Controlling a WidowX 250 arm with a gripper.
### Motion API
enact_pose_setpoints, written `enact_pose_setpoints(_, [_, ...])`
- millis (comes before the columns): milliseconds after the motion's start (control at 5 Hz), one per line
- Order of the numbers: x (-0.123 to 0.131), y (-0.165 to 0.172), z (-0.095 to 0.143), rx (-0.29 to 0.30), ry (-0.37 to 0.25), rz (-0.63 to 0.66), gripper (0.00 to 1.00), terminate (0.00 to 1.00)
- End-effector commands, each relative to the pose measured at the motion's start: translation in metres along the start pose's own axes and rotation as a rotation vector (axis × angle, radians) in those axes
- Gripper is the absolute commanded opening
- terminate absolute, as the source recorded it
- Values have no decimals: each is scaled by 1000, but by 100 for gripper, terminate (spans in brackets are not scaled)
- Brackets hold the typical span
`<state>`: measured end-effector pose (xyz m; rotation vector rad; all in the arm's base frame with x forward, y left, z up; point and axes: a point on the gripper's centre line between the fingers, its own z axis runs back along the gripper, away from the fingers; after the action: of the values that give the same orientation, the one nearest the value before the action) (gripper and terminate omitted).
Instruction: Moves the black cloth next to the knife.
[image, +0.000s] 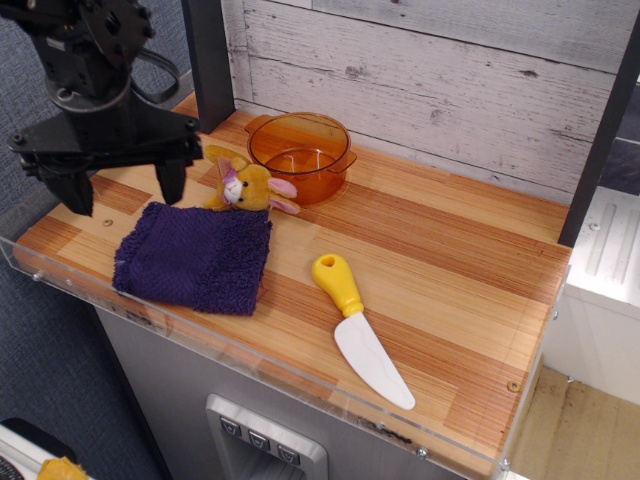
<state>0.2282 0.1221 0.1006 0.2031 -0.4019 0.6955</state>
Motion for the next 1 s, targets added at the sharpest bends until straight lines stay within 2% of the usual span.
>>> enact_pose_setpoints(0, [9, -12, -20, 30, -25, -40, 100, 0])
enact_pose_setpoints(400, [11, -30, -32, 55, -40, -6, 100, 0])
enact_pose_setpoints(800, [-6, -50, -80, 104, 90, -72, 100, 0])
